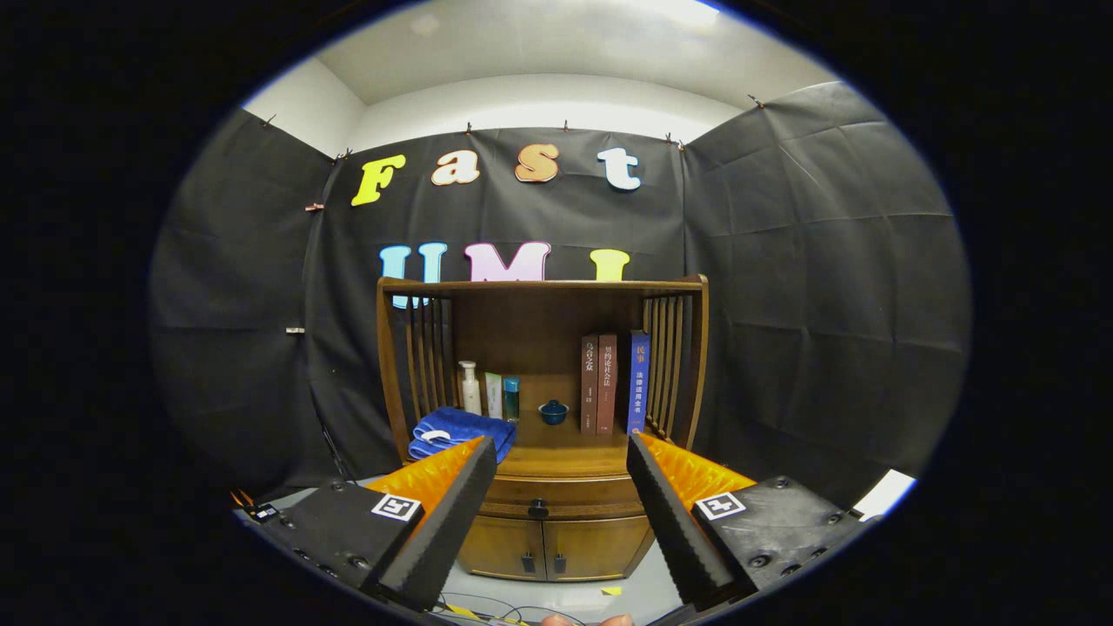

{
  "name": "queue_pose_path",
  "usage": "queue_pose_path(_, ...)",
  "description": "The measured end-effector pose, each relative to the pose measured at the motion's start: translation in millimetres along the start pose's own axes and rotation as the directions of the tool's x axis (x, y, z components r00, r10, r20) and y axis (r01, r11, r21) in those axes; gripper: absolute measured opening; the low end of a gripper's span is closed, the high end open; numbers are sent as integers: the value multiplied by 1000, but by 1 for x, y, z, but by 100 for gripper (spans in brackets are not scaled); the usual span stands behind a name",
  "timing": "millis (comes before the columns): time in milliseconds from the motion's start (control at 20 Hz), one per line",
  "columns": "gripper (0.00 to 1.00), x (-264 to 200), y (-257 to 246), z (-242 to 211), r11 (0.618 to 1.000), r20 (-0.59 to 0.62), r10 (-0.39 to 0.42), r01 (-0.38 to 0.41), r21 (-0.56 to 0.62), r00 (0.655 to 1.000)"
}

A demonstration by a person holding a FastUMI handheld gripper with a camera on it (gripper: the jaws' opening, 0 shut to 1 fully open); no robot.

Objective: Pull open the drawer, take out the items inside it, and place them on the countertop above the cabinet.

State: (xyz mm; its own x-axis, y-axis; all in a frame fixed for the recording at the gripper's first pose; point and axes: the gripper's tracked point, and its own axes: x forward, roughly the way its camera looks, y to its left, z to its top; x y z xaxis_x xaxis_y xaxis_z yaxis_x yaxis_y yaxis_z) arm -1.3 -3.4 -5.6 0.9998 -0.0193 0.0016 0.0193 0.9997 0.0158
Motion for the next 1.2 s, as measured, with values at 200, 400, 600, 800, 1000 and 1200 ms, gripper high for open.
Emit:
queue_pose_path(200,99,4,1,-13,1000,20,0,0,2,1000)
queue_pose_path(400,99,20,13,-46,1000,64,27,-27,-3,998)
queue_pose_path(600,99,43,13,-82,998,127,-32,38,-40,991)
queue_pose_path(800,99,72,32,-137,999,110,-10,14,-37,994)
queue_pose_path(1000,99,114,32,-192,1000,67,-20,20,-2,998)
queue_pose_path(1200,99,160,29,-253,1000,-32,-24,23,-20,999)
